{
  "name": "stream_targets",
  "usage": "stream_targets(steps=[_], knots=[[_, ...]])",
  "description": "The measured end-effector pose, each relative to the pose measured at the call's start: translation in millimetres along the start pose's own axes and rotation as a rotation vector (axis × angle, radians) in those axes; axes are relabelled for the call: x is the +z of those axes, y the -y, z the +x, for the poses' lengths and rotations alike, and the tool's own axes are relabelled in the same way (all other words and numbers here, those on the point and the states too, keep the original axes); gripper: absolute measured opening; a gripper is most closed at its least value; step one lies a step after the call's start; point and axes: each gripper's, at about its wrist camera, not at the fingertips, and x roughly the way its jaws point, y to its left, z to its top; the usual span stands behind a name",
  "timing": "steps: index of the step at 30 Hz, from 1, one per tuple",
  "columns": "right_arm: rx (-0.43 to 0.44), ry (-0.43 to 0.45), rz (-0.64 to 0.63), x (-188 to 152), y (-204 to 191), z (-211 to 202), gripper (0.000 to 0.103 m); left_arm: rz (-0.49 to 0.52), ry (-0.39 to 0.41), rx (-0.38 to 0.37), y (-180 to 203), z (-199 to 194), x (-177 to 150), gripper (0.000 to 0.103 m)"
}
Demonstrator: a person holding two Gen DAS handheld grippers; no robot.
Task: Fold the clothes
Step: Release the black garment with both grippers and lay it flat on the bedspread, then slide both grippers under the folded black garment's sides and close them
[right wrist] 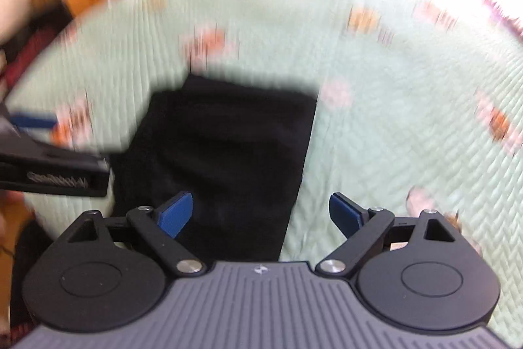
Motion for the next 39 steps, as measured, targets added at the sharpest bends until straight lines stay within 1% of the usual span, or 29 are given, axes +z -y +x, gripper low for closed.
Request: stream_targets(steps=[1, 2, 3, 5, 8, 10, 12, 16, 18, 21, 23, 27, 30, 33, 35, 37, 39], knots=[[0.010, 0.111, 0.022, -3.9, 5.8, -14.3, 0.092, -0.005, 0.004, 0.005, -2.6, 1.0, 0.4, 0.102], [0.014, 0.215, 0.047, -9.8, 12.2, -25.2, 0.096, -0.009, 0.004, 0.008, -4.6, 2.2, 1.0, 0.102], [0.063, 0.254, 0.092, -14.8, 21.5, -27.2, 0.103, -0.013, 0.004, 0.011, -6.6, 3.3, 1.7, 0.102], [0.163, 0.332, 0.181, -24.7, 40.1, -30.9, 0.103, -0.014, 0.008, 0.009, -9.0, 3.8, 1.8, 0.102], [0.317, 0.239, 0.332, -25.8, 61.4, -13.9, 0.103, 0.001, 0.012, 0.016, -7.7, 3.9, 0.9, 0.102], [0.313, 0.231, 0.356, -26.9, 63.4, -8.5, 0.103, 0.006, 0.008, 0.015, -7.5, 5.4, 0.3, 0.102], [0.292, 0.242, 0.340, -27.9, 62.8, -7.2, 0.103, 0.007, 0.000, 0.014, -8.6, 9.3, 0.1, 0.102], [0.338, 0.238, 0.390, -33.4, 73.1, 3.4, 0.103, 0.001, -0.013, 0.019, -12.2, 19.7, -0.5, 0.102], [0.393, 0.199, 0.447, -37.8, 78.7, 7.6, 0.103, 0.003, -0.020, 0.013, -12.8, 24.0, -0.8, 0.102], [0.392, 0.165, 0.454, -34.6, 76.7, 17.3, 0.103, 0.006, -0.022, -0.004, -13.5, 28.4, -0.8, 0.102], [0.441, 0.148, 0.472, -34.2, 74.4, 22.8, 0.103, 0.004, -0.025, -0.016, -15.6, 32.3, -0.5, 0.102], [0.602, 0.058, 0.594, -38.0, 78.0, 46.5, 0.103, -0.001, -0.055, -0.048, -24.9, 46.7, -2.0, 0.102], [0.632, 0.021, 0.664, -44.5, 82.9, 58.8, 0.103, -0.049, -0.063, -0.070, -39.1, 57.4, -4.7, 0.102], [0.674, 0.014, 0.730, -49.8, 90.7, 64.6, 0.103, -0.109, -0.073, -0.095, -54.2, 66.1, -5.3, 0.102], [0.704, 0.017, 0.761, -51.8, 95.1, 67.2, 0.103, -0.136, -0.079, -0.092, -61.0, 70.9, -3.8, 0.102], [0.703, 0.014, 0.759, -50.2, 98.4, 67.8, 0.103, -0.140, -0.081, -0.078, -64.1, 74.4, -0.6, 0.102], [0.717, 0.016, 0.760, -50.0, 100.2, 66.8, 0.103, -0.122, -0.078, -0.071, -64.0, 76.0, 4.0, 0.101]])
